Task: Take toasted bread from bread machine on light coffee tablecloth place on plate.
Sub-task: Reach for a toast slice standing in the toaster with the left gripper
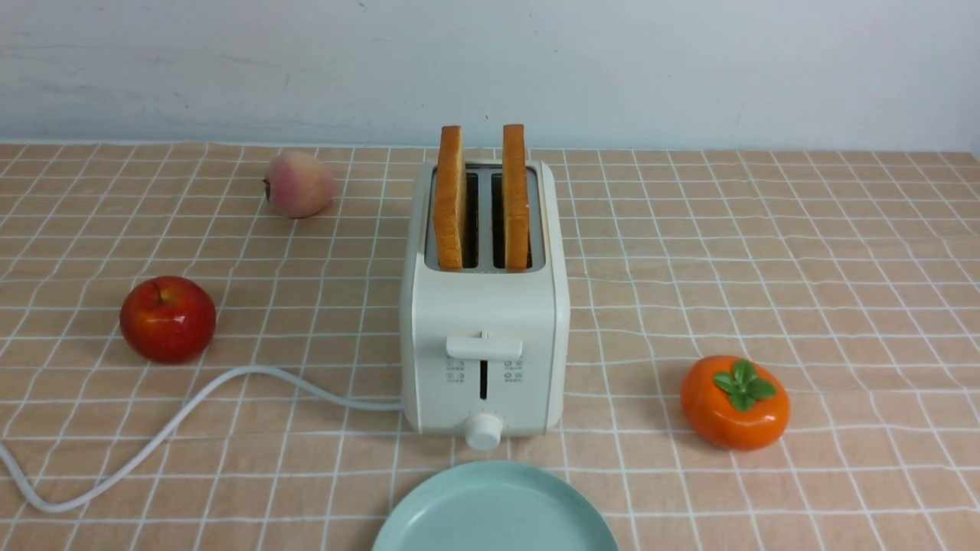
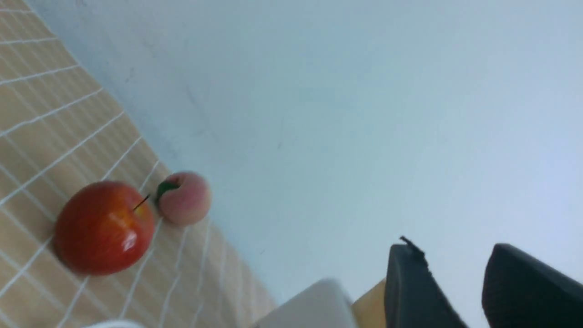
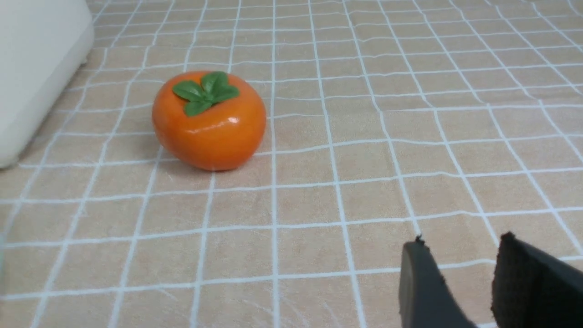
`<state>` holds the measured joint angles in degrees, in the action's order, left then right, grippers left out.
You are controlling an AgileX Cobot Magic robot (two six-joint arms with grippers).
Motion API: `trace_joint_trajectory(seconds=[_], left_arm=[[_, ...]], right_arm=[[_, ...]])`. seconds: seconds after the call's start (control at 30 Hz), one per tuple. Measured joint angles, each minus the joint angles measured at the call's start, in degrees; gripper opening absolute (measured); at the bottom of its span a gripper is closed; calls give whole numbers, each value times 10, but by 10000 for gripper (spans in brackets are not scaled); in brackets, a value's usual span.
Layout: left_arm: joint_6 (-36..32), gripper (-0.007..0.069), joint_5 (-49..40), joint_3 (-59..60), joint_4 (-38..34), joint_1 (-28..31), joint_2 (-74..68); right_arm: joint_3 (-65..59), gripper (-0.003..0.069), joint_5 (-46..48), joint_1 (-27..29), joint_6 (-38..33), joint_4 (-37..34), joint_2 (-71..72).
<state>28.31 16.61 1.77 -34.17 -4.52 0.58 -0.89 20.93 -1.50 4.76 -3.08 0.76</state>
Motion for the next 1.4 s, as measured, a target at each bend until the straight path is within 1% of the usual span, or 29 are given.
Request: trace_joint_trajectory(seconds=[0.07,0.1,0.13,0.17,0.23,0.3,0.37,0.47,0.6,0.67,0.73,0.8,0.83,0.87,0.9,0.93,0.97,1.0,1.03,1.07,1.13,1.17,1.27,1.37,1.4], left_arm=[[25,165,36,-1,-1,0,0],[31,136,37,-7,0,0,0],[35,112,33,-13,3,0,0],[37,58,21,-31,14,0,0],[36,-12,-2,-63,33,0,0],[25,-14,-38,-113,65,0,-1],[17,-14,-74,-159,86,0,-18],[6,-14,-146,-222,112,0,-60],[-37,-14,-374,-367,162,0,-197],[-61,-14,-477,-426,180,0,-267],[-85,-14,-569,-481,190,0,-339],[-114,-14,-656,-545,194,0,-432],[-127,-14,-675,-563,194,0,-460],[-130,-14,-679,-568,194,0,-467],[-144,-14,-695,-589,190,0,-507],[-165,-14,-706,-619,180,0,-550],[-179,-14,-709,-637,169,0,-578],[-182,-14,-710,-644,164,0,-588],[-207,-14,-711,-678,136,0,-638],[-209,-14,-711,-678,136,0,-643],[-228,-14,-711,-712,108,0,-684],[-233,-14,-711,-731,95,-1,-708],[-240,-14,-709,-760,92,-20,-746],[-242,-14,-693,-788,98,-65,-783],[-242,-14,-688,-791,98,-68,-785]], right_arm=[[-5,240,-30,0,25,-60,0],[-5,240,-47,0,39,-94,0],[-5,240,-60,0,44,-107,0],[-5,240,-90,0,58,-150,0],[-5,240,-131,0,66,-190,0],[-5,240,-177,0,66,-214,0],[-5,240,-203,0,66,-221,0],[-5,240,-233,0,67,-228,0],[-5,240,-270,0,69,-233,0],[-2,240,-266,0,69,-233,0],[20,239,-209,0,69,-233,0],[75,225,-113,0,69,-232,-2],[97,218,-73,0,69,-231,-7],[103,216,-53,0,69,-231,-9],[133,202,-1,0,69,-230,-23],[181,178,81,0,69,-226,-59],[210,162,133,0,65,-223,-88],[216,159,133,0,64,-221,-95],[269,128,235,0,40,-214,-162],[274,125,254,0,36,-214,-169],[316,95,340,0,-10,-209,-239],[331,81,369,0,-40,-209,-274],[339,62,394,0,-83,-211,-319],[339,57,397,0,-102,-225,-341],[339,57,397,0,-103,-226,-342]])
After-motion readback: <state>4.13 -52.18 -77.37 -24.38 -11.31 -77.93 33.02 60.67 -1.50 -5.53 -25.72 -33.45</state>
